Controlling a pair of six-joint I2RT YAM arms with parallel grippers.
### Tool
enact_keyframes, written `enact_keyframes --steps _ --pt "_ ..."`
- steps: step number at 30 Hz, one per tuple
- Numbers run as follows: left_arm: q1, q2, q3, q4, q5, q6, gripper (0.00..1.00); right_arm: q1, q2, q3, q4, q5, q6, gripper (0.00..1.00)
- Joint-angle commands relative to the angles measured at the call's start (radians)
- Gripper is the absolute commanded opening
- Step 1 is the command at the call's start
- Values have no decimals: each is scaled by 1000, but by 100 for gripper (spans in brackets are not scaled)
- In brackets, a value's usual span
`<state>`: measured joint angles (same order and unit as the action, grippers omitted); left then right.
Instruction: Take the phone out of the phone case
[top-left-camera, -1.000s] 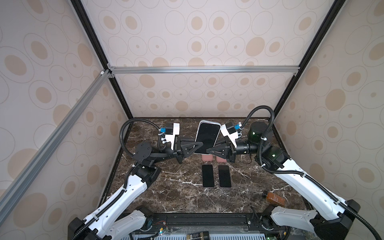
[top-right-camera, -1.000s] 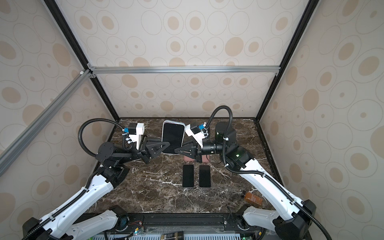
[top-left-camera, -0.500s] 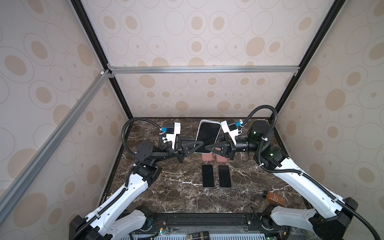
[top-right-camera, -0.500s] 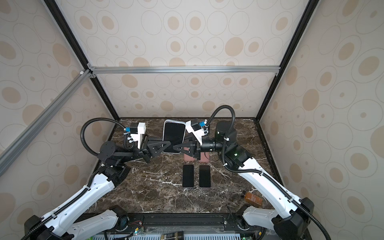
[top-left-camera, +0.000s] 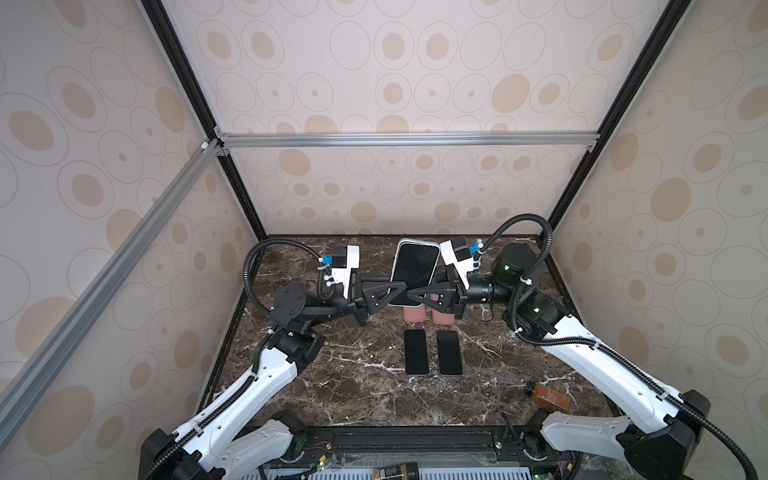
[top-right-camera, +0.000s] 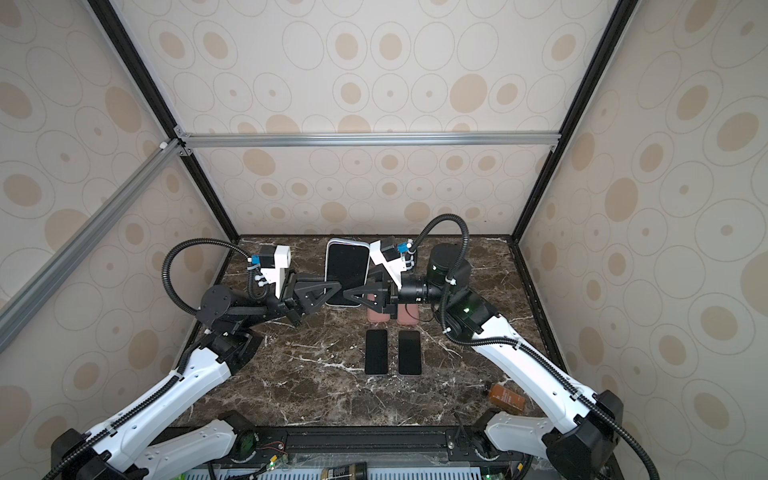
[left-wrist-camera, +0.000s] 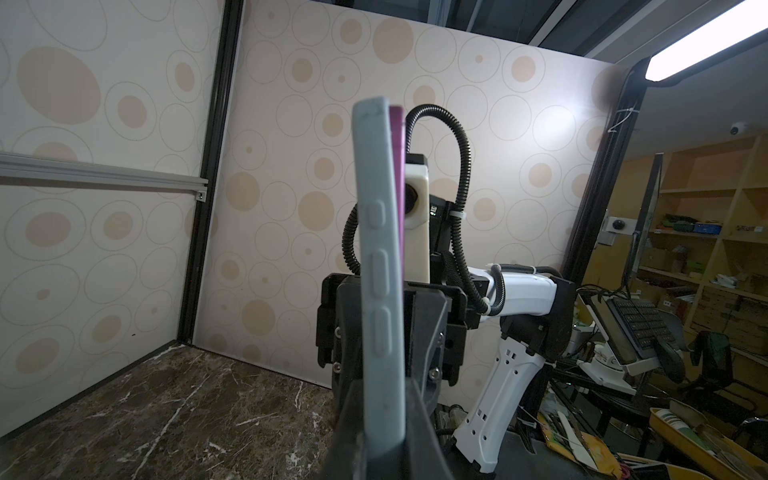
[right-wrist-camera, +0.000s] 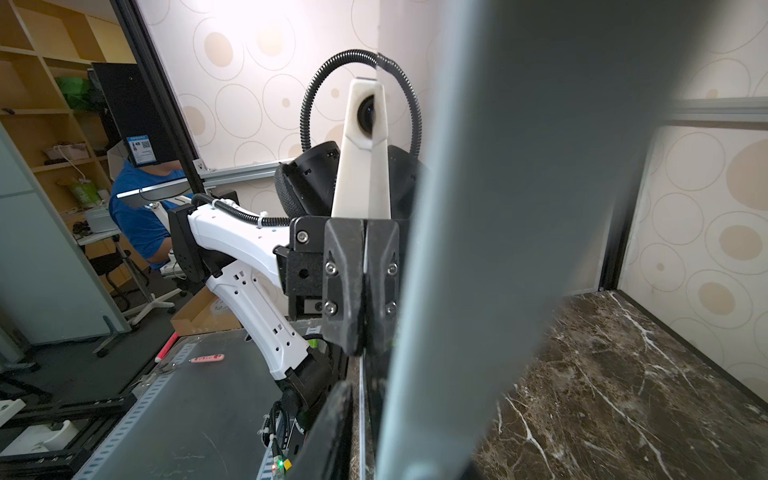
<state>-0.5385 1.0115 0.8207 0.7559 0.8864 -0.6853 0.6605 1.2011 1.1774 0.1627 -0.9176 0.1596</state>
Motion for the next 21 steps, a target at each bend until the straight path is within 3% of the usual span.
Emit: enact_keyframes --steps 1,7,21 --pt "2 -17 18 120 -14 -22 0 13 2 -18 25 6 12 30" --pt "3 -20 9 131 -17 -31 0 13 8 -15 32 2 21 30" --pt "2 -4 15 113 -9 -27 0 26 26 8 10 -7 23 12"
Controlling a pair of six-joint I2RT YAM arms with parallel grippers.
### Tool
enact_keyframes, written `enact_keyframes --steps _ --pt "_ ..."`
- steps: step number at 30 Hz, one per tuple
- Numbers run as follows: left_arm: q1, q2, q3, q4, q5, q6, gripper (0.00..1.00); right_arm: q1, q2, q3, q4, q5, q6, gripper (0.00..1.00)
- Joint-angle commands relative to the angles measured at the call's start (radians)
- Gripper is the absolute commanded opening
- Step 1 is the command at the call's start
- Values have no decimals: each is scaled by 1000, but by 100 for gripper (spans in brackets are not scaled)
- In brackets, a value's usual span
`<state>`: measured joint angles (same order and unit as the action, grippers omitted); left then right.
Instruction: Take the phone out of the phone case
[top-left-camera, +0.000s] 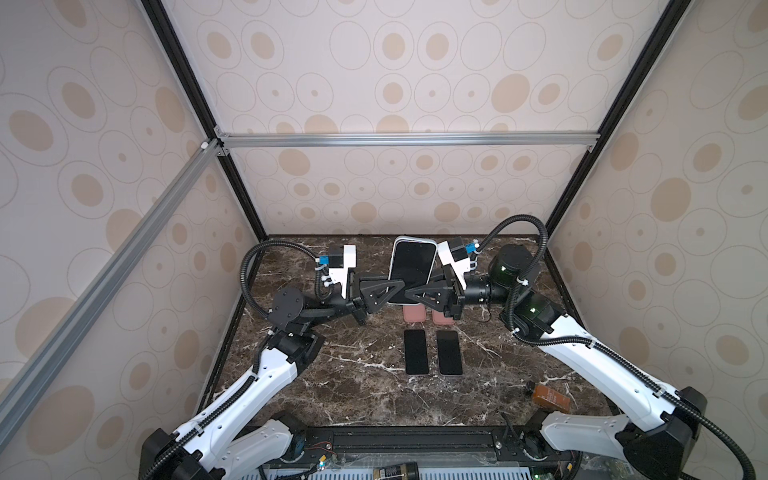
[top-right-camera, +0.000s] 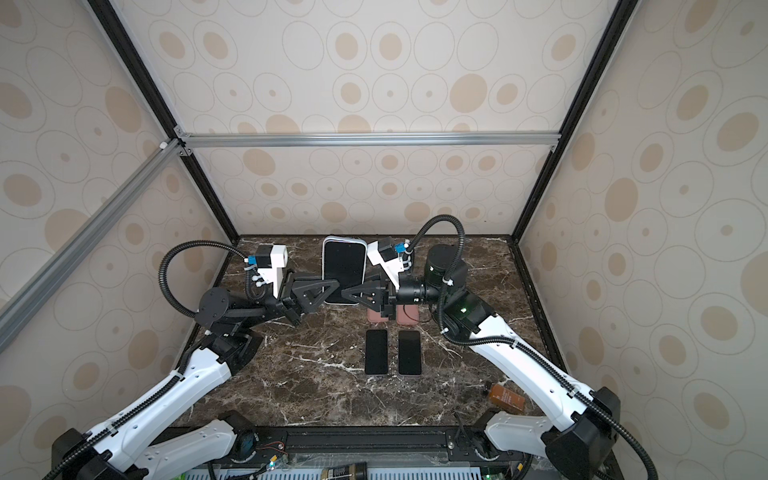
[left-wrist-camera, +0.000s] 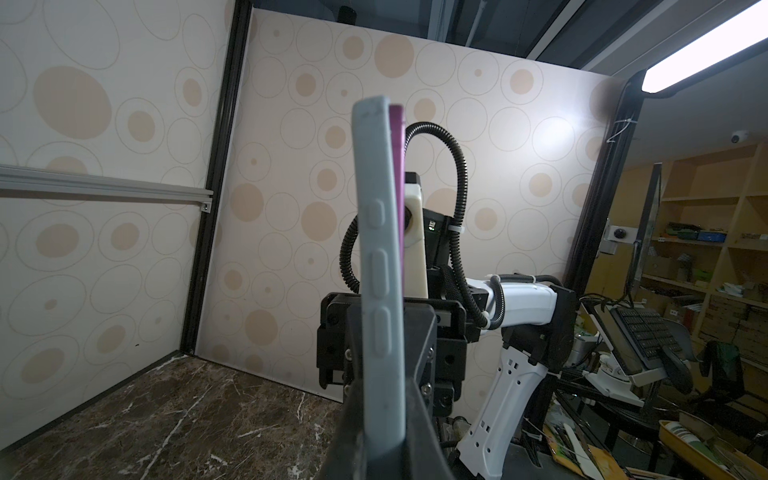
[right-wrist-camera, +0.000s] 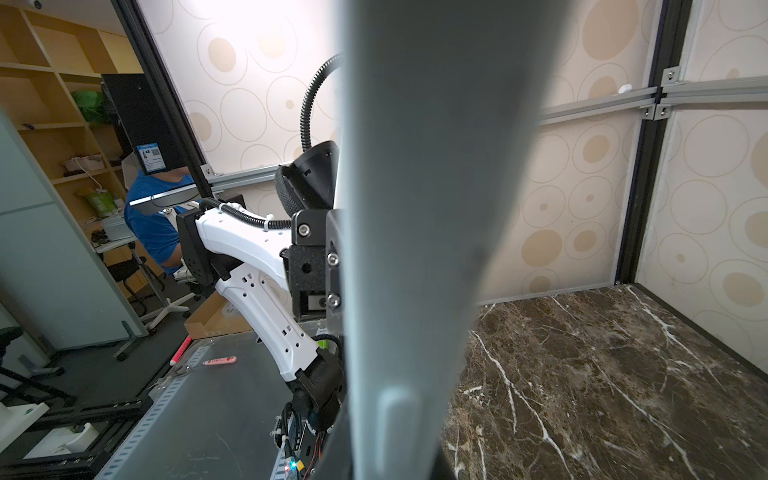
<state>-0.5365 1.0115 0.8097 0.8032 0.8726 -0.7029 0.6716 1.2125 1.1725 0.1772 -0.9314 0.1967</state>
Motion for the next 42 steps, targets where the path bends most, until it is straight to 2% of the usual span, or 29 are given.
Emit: enact_keyframes --steps 1,5,6,11,12,16,21,29,37,42 --pt "-1 -3 28 61 3 -5 0 15 14 12 -4 10 -15 11" --pt "0 -25 47 -40 -31 72 0 15 -8 6 -18 78 -25 0" --pt "-1 -35 57 -92 -51 109 5 16 -19 5 -35 113 -36 0" --pt "0 -87 118 -329 -221 300 44 15 -76 6 -165 318 -120 0" --pt "0 -96 132 -366 -260 329 48 15 -85 9 -196 366 -138 0" --pt "-22 -87 211 -503 -322 458 54 16 -103 22 -304 520 -188 0" --pt "-84 -97 247 -600 -472 605 55 42 -133 14 -356 645 -232 0" --pt "-183 -91 255 -599 -533 756 52 140 -180 -34 -330 822 -323 0" --pt "-206 -97 205 -528 -592 777 48 174 -183 -47 -326 841 -357 0" --pt "-210 -85 197 -489 -587 770 46 181 -185 -50 -327 824 -366 0"
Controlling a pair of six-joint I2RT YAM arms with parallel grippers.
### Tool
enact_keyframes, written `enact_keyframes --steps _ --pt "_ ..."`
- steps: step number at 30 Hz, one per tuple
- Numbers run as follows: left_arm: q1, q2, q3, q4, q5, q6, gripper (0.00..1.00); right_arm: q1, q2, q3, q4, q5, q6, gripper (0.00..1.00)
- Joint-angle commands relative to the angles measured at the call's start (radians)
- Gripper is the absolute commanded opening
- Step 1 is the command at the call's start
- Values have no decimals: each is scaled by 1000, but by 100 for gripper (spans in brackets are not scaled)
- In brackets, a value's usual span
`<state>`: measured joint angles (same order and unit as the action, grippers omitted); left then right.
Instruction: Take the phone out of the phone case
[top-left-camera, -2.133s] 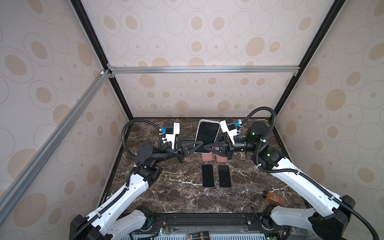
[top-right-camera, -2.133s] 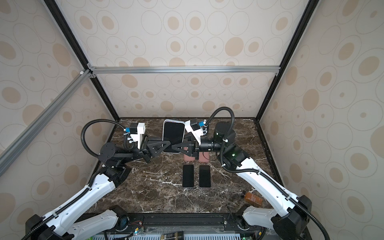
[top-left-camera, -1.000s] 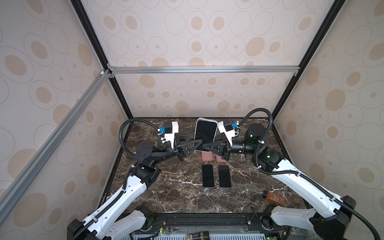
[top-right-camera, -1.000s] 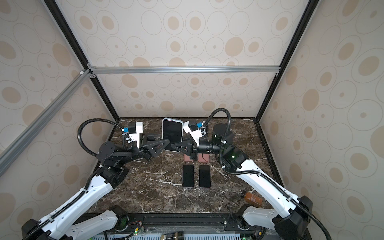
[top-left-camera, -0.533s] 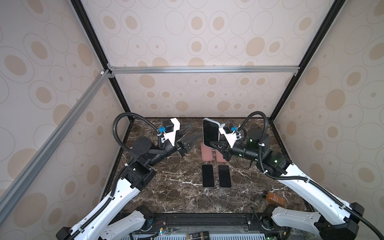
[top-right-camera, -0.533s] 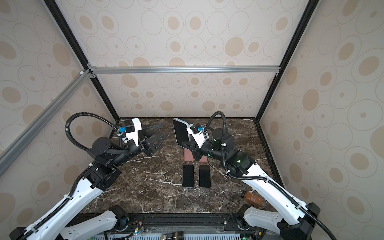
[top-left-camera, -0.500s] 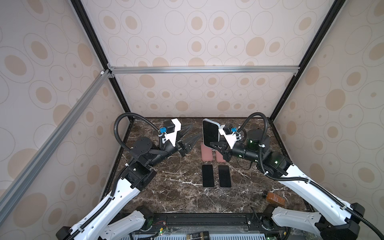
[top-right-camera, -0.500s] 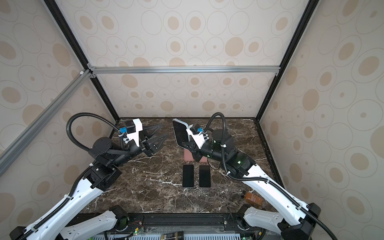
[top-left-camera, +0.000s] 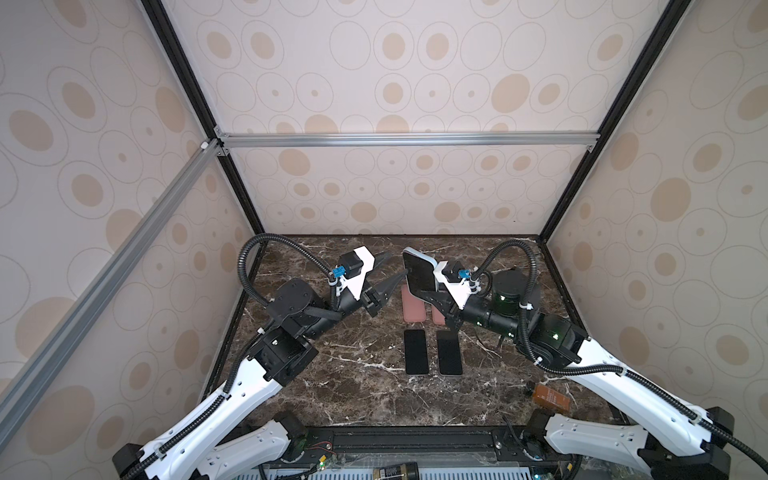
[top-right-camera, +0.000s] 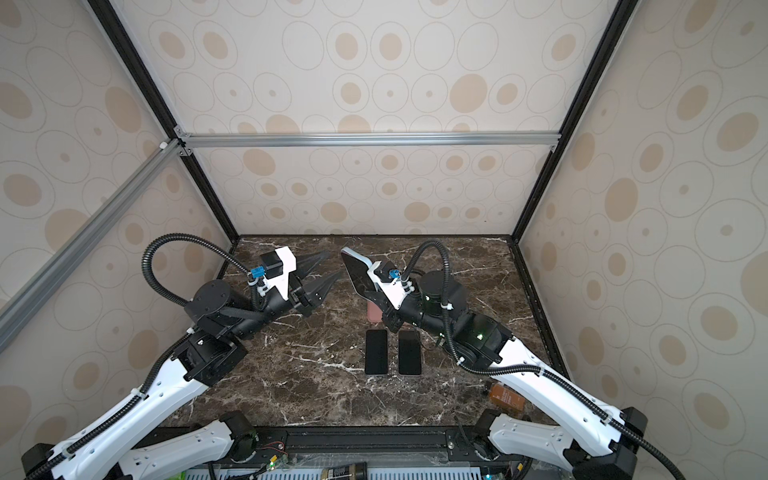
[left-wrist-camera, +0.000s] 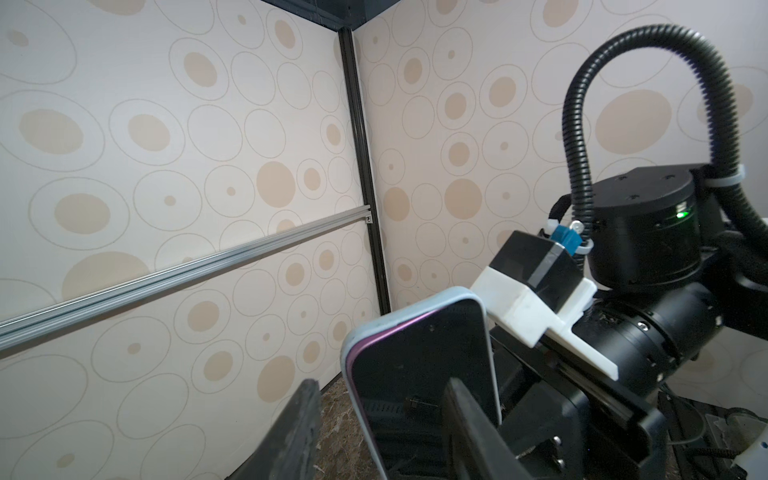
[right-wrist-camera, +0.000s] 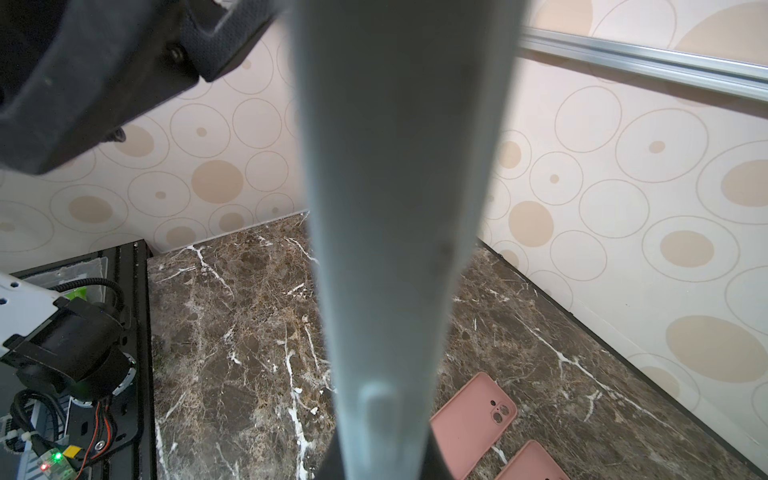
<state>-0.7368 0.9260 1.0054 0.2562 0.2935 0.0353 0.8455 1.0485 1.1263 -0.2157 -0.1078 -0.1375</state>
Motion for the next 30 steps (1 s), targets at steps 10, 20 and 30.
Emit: enact_keyframes --steps 10,20,30 --pt "-19 21 5 51 6 29 31 10 -10 4 67 -33 -33 0" --pt "-22 34 7 46 3 37 29 13 -5 10 55 -56 -42 0" --pt "-22 47 10 31 13 40 27 16 2 21 46 -94 -57 0"
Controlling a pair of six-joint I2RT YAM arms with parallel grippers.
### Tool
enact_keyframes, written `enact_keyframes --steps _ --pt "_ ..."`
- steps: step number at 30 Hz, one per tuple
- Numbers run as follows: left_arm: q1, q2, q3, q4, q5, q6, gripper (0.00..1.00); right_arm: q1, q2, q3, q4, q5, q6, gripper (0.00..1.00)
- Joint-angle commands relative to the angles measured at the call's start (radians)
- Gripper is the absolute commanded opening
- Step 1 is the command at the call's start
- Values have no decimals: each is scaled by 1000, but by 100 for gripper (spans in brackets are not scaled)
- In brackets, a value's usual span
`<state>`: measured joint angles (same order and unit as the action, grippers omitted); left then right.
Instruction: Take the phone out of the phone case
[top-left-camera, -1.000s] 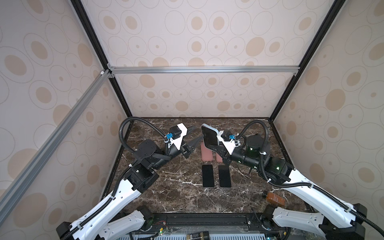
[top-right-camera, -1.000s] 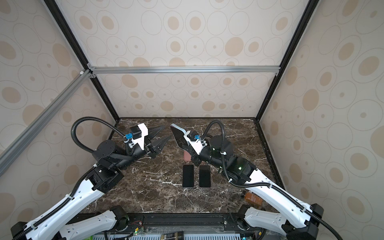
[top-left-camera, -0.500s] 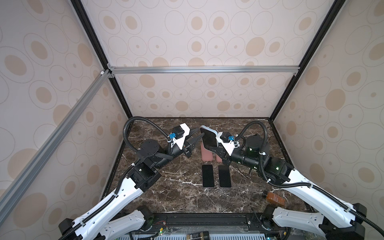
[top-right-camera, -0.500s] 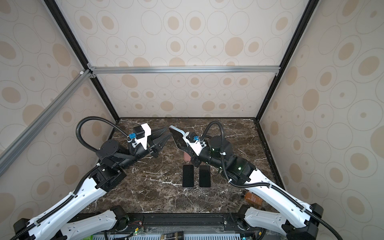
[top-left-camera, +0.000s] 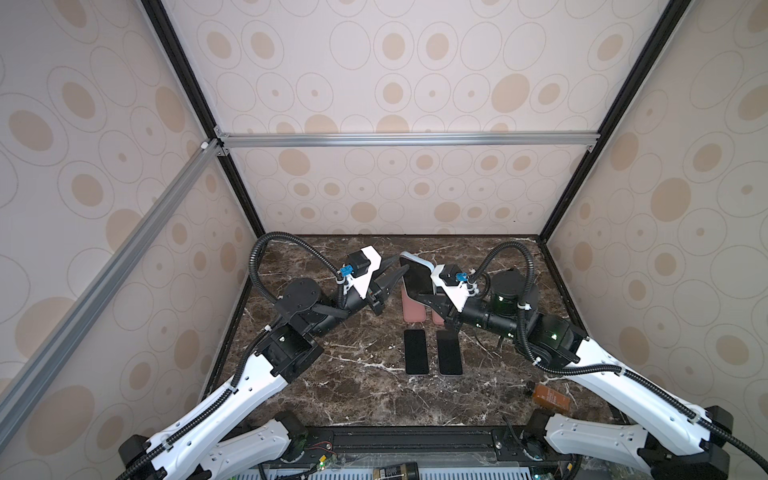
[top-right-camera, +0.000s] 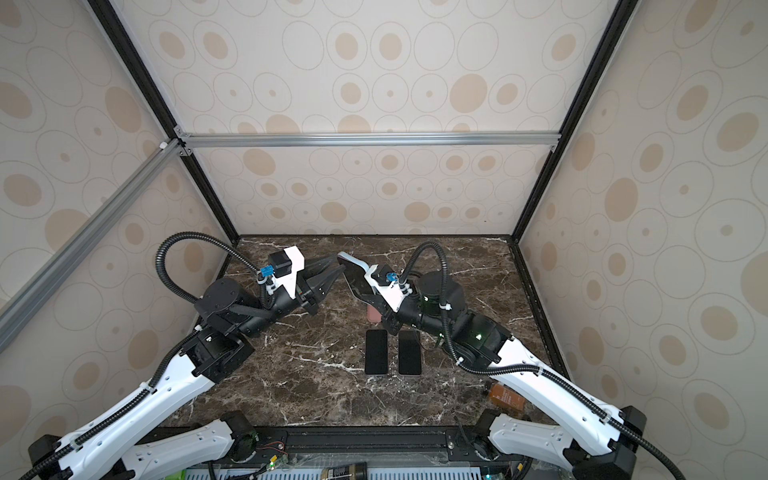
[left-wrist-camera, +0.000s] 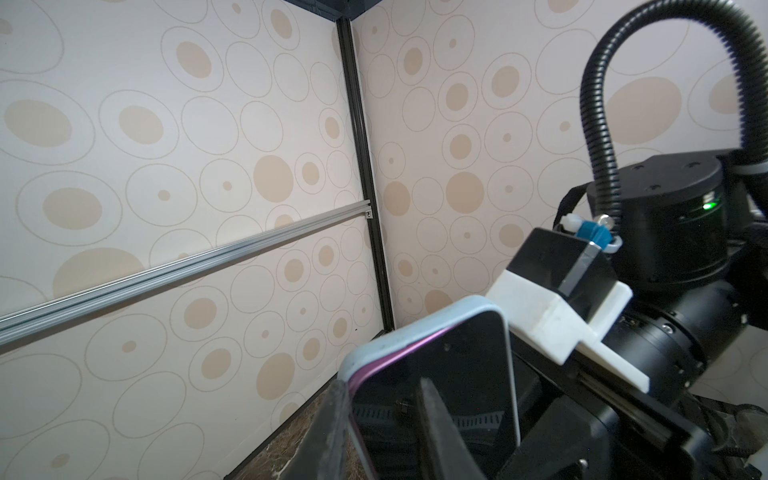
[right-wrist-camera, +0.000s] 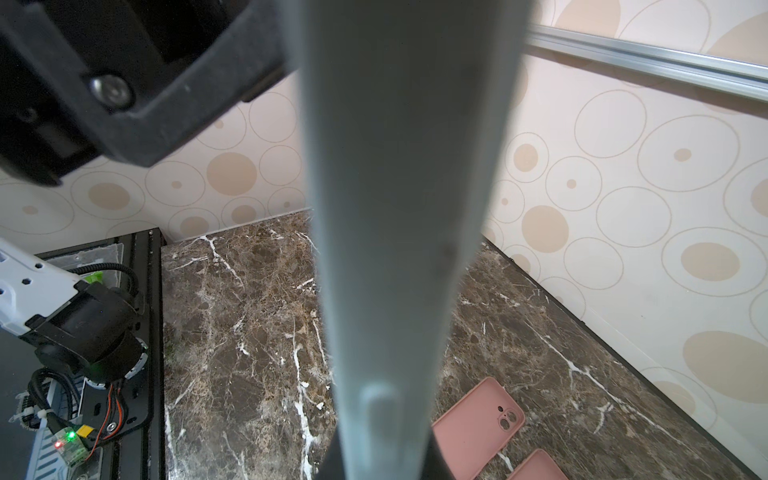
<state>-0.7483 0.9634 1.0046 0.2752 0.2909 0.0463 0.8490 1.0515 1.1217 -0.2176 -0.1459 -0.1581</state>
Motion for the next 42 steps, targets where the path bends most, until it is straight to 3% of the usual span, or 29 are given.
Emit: enact_keyframes --steps 1,22,28,34,42 --pt "-11 11 11 12 17 30 27 13 -1 27 47 -64 -41 0" --pt "-11 54 35 -93 31 54 30 36 21 66 14 -200 -123 0" --pt "-9 84 87 -178 108 39 29 35 11 58 43 -192 -100 0" --pt "13 127 144 -271 216 54 31 35 35 115 -38 -237 -118 0" --pt "71 147 146 -265 348 0 35 35 51 128 -61 -287 -126 0"
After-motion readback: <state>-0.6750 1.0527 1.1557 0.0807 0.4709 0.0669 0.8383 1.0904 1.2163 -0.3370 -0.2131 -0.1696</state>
